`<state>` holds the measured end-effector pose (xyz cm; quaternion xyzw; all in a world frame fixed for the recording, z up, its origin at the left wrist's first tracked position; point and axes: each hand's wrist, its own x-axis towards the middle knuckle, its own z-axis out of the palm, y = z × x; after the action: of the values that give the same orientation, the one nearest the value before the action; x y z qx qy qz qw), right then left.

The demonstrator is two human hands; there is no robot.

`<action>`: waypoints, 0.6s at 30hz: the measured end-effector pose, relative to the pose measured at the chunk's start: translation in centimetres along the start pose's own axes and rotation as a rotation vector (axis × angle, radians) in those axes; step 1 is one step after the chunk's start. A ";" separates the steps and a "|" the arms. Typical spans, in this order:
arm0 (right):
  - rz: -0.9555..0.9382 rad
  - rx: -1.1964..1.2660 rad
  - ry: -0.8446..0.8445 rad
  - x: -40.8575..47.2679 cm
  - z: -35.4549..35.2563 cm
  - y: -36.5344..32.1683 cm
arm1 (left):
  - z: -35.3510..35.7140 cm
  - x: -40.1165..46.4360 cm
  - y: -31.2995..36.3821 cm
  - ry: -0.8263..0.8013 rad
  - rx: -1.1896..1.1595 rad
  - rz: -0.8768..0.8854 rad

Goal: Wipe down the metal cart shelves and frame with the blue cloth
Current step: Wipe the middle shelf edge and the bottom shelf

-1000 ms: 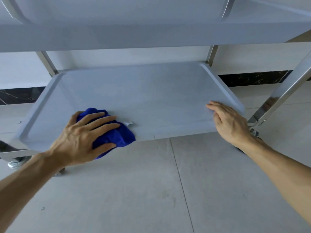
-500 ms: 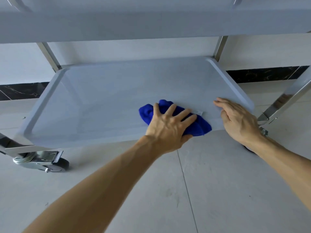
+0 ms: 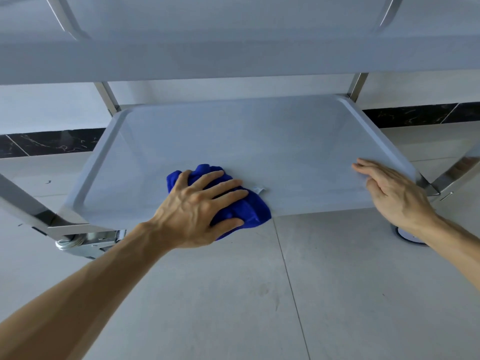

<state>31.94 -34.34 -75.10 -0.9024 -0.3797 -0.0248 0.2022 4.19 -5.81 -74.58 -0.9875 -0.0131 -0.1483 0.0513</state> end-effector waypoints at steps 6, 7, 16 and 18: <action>0.201 -0.117 -0.027 1.4 -1.5 -3.0 | -1.7 -4.7 -3.4 -0.073 0.043 -0.164; 0.186 -0.120 -0.029 2.0 -1.2 -4.4 | -1.9 -5.1 -3.8 -0.078 0.048 -0.191; -0.160 -0.116 -0.278 5.8 7.2 -18.7 | -2.5 -7.2 -6.2 -0.029 0.087 -0.384; -0.170 -0.129 -0.337 5.6 8.5 -18.9 | -2.5 -7.4 -6.2 -0.022 0.086 -0.397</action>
<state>21.86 -15.39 -75.23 -0.8696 -0.4805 0.0853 0.0747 -3.87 0.00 -73.79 -0.9640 -0.2143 -0.1441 0.0630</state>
